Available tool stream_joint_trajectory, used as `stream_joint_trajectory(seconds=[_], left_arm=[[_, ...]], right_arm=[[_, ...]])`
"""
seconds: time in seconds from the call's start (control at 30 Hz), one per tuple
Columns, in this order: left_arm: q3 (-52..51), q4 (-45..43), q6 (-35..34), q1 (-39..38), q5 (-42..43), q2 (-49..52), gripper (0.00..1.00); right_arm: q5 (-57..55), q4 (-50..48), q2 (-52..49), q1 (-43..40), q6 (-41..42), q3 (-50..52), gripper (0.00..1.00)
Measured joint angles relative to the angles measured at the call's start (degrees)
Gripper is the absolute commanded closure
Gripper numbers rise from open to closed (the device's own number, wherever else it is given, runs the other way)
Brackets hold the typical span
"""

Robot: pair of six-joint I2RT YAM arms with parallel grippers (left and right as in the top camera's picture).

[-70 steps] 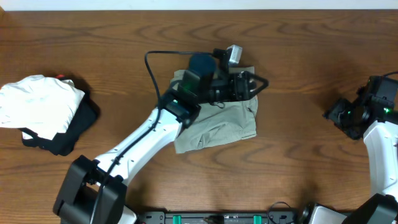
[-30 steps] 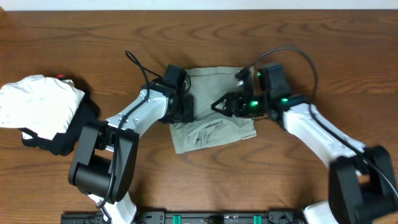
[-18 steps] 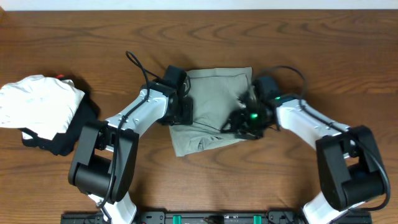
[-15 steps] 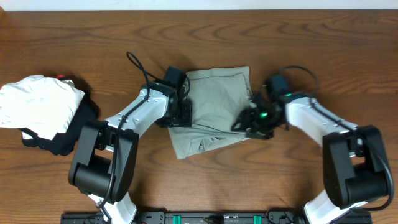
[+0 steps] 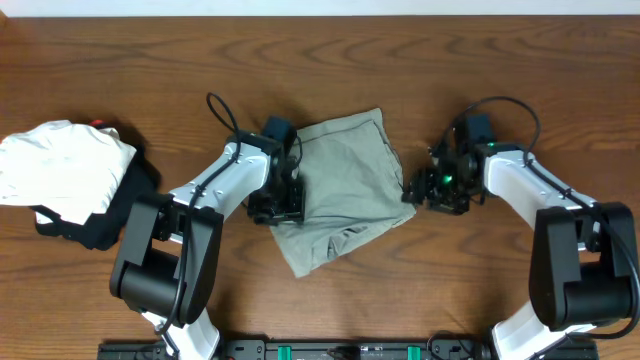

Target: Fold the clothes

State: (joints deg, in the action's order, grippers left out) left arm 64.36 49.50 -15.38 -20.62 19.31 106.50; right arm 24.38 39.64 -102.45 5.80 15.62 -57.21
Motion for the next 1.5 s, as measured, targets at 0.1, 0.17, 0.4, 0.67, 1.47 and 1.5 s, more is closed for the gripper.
stream_joint_trajectory(seconds=[0.1, 0.17, 0.4, 0.67, 1.47, 1.5], left_arm=[[-0.2, 0.8, 0.2, 0.0, 0.8, -1.3, 0.59], [-0.3, 0.7, 0.2, 0.0, 0.7, -4.1, 0.56], [-0.3, -6.3, 0.3, 0.0, -8.2, -24.6, 0.29], [-0.2, -18.5, 3.3, 1.4, -17.1, -29.6, 0.29], [-0.2, -15.2, 7.8, 5.3, -7.3, -0.9, 0.29], [-0.2, -14.8, 7.8, 5.3, -7.3, -0.8, 0.29]], right_arm=[[-1.8, 1.6, 0.9, -1.5, -1.2, -2.7, 0.36], [-2.6, 2.9, 2.8, -2.1, -2.1, -4.9, 0.36], [0.7, 6.2, 15.7, -1.7, -3.6, -11.0, 0.39], [11.8, 2.4, 19.1, 7.1, 2.5, -10.1, 0.52], [20.7, -24.6, 4.0, 29.4, 18.6, 5.4, 0.57], [21.1, -23.5, 2.3, 29.7, 18.7, 5.5, 0.57]])
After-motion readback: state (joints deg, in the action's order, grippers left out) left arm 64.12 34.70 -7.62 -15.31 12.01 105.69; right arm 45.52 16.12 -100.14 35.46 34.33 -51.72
